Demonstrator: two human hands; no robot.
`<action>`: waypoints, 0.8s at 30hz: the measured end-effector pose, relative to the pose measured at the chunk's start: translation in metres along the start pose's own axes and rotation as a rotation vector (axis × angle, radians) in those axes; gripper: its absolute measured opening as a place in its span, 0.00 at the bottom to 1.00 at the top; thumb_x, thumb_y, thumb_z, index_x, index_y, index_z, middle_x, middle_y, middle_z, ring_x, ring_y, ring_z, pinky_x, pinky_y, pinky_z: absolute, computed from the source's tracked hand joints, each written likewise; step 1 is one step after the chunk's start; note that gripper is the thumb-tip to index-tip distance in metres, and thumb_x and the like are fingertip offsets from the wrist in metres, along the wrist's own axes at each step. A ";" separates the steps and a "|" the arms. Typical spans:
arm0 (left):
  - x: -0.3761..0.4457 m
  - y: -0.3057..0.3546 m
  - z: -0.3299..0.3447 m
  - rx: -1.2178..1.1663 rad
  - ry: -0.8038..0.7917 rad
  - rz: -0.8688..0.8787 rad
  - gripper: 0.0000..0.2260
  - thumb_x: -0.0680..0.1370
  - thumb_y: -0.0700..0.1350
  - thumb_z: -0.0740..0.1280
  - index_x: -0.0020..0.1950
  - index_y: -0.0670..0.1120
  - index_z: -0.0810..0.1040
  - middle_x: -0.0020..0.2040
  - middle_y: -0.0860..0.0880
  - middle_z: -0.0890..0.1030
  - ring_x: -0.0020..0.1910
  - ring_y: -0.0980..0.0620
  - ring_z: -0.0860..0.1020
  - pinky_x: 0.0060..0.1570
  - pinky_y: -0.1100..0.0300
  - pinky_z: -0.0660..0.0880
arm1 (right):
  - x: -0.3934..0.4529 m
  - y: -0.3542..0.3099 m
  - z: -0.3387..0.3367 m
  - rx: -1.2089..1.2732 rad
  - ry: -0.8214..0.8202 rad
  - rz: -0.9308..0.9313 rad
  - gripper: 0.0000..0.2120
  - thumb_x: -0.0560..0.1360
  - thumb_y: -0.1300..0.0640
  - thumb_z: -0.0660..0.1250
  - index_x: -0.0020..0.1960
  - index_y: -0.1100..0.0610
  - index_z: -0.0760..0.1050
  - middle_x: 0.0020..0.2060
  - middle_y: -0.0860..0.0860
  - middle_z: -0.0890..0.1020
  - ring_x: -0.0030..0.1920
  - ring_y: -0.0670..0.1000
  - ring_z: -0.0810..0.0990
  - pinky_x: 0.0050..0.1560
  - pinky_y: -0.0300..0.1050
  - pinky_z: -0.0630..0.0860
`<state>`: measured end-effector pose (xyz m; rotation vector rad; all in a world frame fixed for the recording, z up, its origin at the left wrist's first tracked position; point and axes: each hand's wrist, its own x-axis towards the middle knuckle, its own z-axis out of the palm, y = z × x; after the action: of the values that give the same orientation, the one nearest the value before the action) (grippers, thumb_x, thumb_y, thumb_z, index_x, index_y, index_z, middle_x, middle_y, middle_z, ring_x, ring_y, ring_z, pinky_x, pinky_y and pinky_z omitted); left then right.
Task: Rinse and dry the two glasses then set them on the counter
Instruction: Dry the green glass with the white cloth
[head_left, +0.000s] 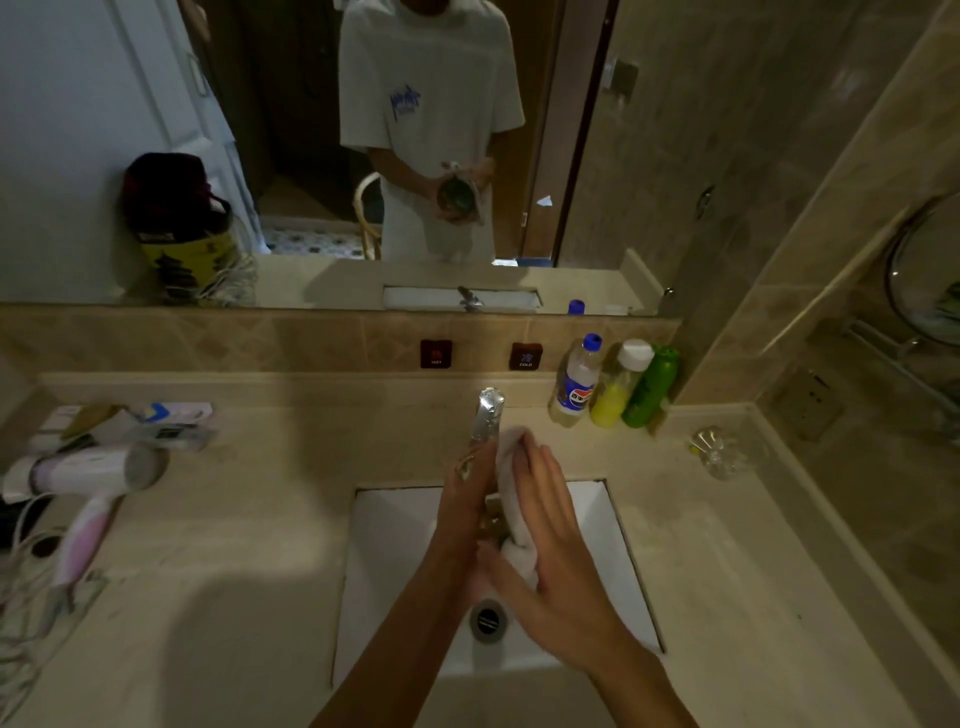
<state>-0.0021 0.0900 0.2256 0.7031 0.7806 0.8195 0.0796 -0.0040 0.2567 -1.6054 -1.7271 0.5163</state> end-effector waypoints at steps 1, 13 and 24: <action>-0.002 -0.002 0.002 -0.031 -0.039 -0.001 0.24 0.79 0.53 0.69 0.66 0.35 0.76 0.54 0.37 0.76 0.44 0.46 0.78 0.40 0.56 0.77 | 0.006 0.003 0.002 0.062 0.045 0.064 0.40 0.75 0.32 0.52 0.79 0.46 0.40 0.79 0.39 0.42 0.79 0.43 0.41 0.77 0.47 0.48; -0.005 -0.021 -0.004 -0.145 0.128 0.039 0.29 0.69 0.53 0.78 0.67 0.43 0.76 0.57 0.38 0.84 0.52 0.38 0.85 0.48 0.45 0.82 | 0.013 0.017 0.026 0.445 0.208 0.459 0.34 0.72 0.27 0.54 0.75 0.36 0.58 0.72 0.40 0.69 0.69 0.40 0.69 0.68 0.43 0.69; -0.009 -0.036 0.014 -0.166 0.144 0.116 0.37 0.59 0.50 0.82 0.66 0.49 0.73 0.62 0.40 0.81 0.61 0.40 0.82 0.55 0.46 0.82 | 0.003 0.033 0.020 1.200 0.355 0.673 0.46 0.58 0.26 0.71 0.69 0.50 0.73 0.64 0.53 0.79 0.64 0.54 0.78 0.65 0.56 0.72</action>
<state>0.0177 0.0611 0.2078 0.5499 0.7958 1.0369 0.0874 0.0070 0.2204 -1.1641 -0.3326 1.1961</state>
